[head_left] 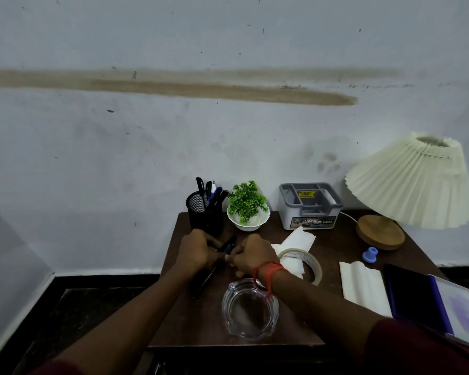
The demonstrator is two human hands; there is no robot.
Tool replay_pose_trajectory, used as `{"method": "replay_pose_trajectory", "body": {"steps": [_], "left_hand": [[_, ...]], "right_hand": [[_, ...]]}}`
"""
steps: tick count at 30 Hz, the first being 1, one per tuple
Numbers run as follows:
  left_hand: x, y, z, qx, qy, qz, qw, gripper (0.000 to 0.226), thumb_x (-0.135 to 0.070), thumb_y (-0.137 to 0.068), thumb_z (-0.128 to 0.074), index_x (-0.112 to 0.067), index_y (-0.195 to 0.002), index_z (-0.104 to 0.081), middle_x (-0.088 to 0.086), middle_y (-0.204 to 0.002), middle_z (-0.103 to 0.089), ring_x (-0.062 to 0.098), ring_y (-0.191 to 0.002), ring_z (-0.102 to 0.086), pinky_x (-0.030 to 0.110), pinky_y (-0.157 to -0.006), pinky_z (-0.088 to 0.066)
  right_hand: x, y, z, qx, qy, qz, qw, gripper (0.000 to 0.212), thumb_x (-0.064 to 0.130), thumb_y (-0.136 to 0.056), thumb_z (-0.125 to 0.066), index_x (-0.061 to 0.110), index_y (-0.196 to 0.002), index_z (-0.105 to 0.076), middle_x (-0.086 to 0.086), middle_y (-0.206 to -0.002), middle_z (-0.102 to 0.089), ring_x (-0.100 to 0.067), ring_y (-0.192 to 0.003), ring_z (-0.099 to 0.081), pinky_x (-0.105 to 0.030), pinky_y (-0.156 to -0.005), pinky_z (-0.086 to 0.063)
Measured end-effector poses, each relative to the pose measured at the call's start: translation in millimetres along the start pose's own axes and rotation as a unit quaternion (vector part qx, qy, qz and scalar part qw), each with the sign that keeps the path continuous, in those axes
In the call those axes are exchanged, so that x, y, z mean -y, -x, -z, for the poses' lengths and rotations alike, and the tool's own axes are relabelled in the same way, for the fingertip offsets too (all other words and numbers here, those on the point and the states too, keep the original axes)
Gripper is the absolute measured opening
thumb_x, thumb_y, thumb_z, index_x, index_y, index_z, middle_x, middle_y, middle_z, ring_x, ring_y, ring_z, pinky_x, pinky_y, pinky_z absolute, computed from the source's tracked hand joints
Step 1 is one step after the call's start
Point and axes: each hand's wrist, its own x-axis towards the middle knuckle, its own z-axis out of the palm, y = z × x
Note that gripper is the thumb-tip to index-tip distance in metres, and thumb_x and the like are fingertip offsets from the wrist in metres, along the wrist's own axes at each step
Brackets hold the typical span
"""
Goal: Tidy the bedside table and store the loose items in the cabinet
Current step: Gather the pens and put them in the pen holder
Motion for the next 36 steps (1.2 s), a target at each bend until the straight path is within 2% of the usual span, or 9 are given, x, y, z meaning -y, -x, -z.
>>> {"method": "replay_pose_trajectory", "body": {"steps": [2,5,11,15,18,20,25,30,36], "left_hand": [[4.6,8.0,3.7,-0.002,0.040,0.013,0.999,0.035,-0.027,-0.062,-0.090,-0.010,-0.089,-0.077,0.002,-0.074,-0.074,0.001,-0.045,-0.063,0.012,-0.047,-0.049],[4.9,20.3,11.8,-0.016,0.091,0.033,0.995,0.035,-0.022,-0.063,-0.090,-0.007,-0.091,-0.076,0.008,-0.074,-0.075,0.018,-0.058,-0.071,0.027,-0.054,-0.060],[0.4,34.5,39.9,-0.060,0.144,0.023,0.988,0.033,-0.023,-0.064,-0.089,-0.009,-0.091,-0.077,0.008,-0.073,-0.075,0.020,-0.060,-0.072,0.030,-0.064,-0.061],[-9.4,41.7,61.9,-0.097,0.159,-0.013,0.982,0.029,-0.025,-0.066,-0.088,-0.016,-0.092,-0.079,0.002,-0.075,-0.076,0.014,-0.073,-0.074,0.027,-0.072,-0.060],[-21.2,46.1,78.3,-0.139,0.167,-0.040,0.975,0.027,-0.029,-0.066,-0.086,-0.023,-0.092,-0.080,-0.005,-0.078,-0.077,0.006,-0.075,-0.073,0.030,-0.077,-0.060],[-32.2,48.1,91.8,-0.168,0.140,-0.064,0.974,0.027,-0.034,-0.067,-0.085,-0.026,-0.093,-0.080,-0.008,-0.083,-0.077,0.003,-0.076,-0.071,0.026,-0.075,-0.058],[-62.2,47.9,121.7,-0.209,0.117,-0.127,0.963,0.026,-0.035,-0.066,-0.086,-0.025,-0.090,-0.080,-0.009,-0.079,-0.077,0.004,-0.064,-0.071,0.031,-0.067,-0.060],[-73.0,33.5,130.3,-0.248,0.077,-0.148,0.954,0.022,-0.036,-0.066,-0.085,-0.028,-0.087,-0.080,-0.010,-0.075,-0.076,-0.001,-0.058,-0.066,0.017,-0.058,-0.047],[-59.7,18.9,106.4,-0.253,0.072,-0.140,0.954,0.021,-0.033,-0.071,-0.083,-0.028,-0.091,-0.080,-0.011,-0.083,-0.077,0.002,-0.064,-0.069,0.015,-0.061,-0.048]], "right_hand": [[1.9,2.5,-1.8,0.008,-0.042,-0.007,0.999,0.025,0.038,-0.060,-0.066,0.019,-0.074,-0.074,0.002,-0.065,-0.074,-0.013,-0.058,-0.071,-0.035,-0.072,-0.061],[11.1,11.8,-4.3,0.003,-0.105,-0.020,0.994,0.016,0.026,-0.068,-0.062,0.016,-0.071,-0.075,-0.001,-0.062,-0.074,-0.016,-0.059,-0.073,-0.036,-0.066,-0.062],[39.4,28.5,-8.0,-0.018,-0.248,-0.009,0.969,0.007,0.011,-0.081,-0.065,0.016,-0.076,-0.065,-0.008,-0.079,-0.074,-0.014,-0.060,-0.071,-0.027,-0.047,-0.057],[60.6,34.7,0.7,-0.047,-0.265,0.055,0.962,0.017,0.012,-0.083,-0.066,0.022,-0.074,-0.057,-0.008,-0.080,-0.074,-0.019,-0.068,-0.073,-0.037,-0.059,-0.061],[74.0,38.1,11.1,-0.093,-0.222,0.128,0.962,0.007,0.028,-0.076,-0.068,0.022,-0.077,-0.065,-0.003,-0.081,-0.076,-0.015,-0.075,-0.073,-0.042,-0.071,-0.061],[82.8,41.1,21.1,-0.118,-0.194,0.165,0.960,0.023,0.033,-0.075,-0.065,0.018,-0.090,-0.070,0.000,-0.081,-0.076,-0.012,-0.078,-0.073,-0.040,-0.076,-0.061],[107.1,51.9,53.9,-0.194,-0.125,0.240,0.943,0.021,0.026,-0.083,-0.066,0.019,-0.102,-0.072,0.001,-0.089,-0.076,-0.009,-0.080,-0.071,-0.021,-0.081,-0.055],[111.4,38.4,60.7,-0.198,-0.147,0.264,0.932,0.020,0.025,-0.083,-0.066,0.020,-0.101,-0.071,0.001,-0.090,-0.076,-0.010,-0.081,-0.072,-0.030,-0.083,-0.057],[97.3,21.8,50.4,-0.193,-0.153,0.251,0.936,0.021,0.023,-0.084,-0.066,0.017,-0.103,-0.071,0.000,-0.090,-0.076,-0.008,-0.082,-0.072,-0.029,-0.085,-0.057]]}}
